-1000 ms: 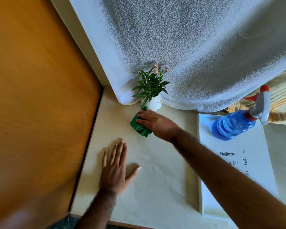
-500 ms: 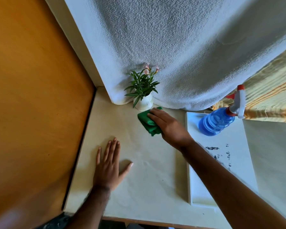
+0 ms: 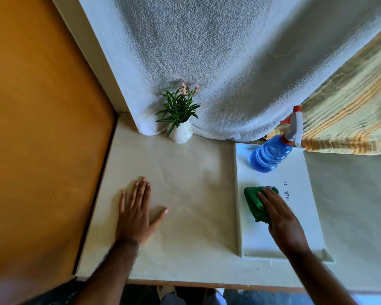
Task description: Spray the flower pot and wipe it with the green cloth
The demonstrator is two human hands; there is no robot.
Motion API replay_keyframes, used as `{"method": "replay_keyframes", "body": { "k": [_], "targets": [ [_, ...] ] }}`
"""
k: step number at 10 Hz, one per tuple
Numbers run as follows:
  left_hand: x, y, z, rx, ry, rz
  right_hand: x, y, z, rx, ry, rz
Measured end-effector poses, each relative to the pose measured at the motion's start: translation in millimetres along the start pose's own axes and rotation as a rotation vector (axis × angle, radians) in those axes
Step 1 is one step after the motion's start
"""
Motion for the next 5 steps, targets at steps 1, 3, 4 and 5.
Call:
{"method": "replay_keyframes", "body": {
  "k": [1, 3, 4, 5],
  "targets": [
    [0, 1, 2, 0.020, -0.014, 0.005, 13, 9, 13, -0.073, 0.067, -0.054],
    [-2, 1, 8, 0.005, -0.018, 0.006, 22, 26, 30, -0.246, 0.221, -0.121],
    [1, 2, 5, -0.032, -0.017, 0.004, 17, 27, 23, -0.254, 0.222, -0.095],
    [5, -2, 2, -0.094, 0.044, -0.008, 1, 12, 7, -0.217, 0.166, -0.097]
  ]
}}
Point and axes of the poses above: each hand's wrist, its own y-axis away from the middle knuckle, its own z-axis out of the palm, x = y × z, the point moved 4 cm from there along -y, towards the middle knuckle, and after that the axes turned 9 degrees about z, right-handed, at the moved point
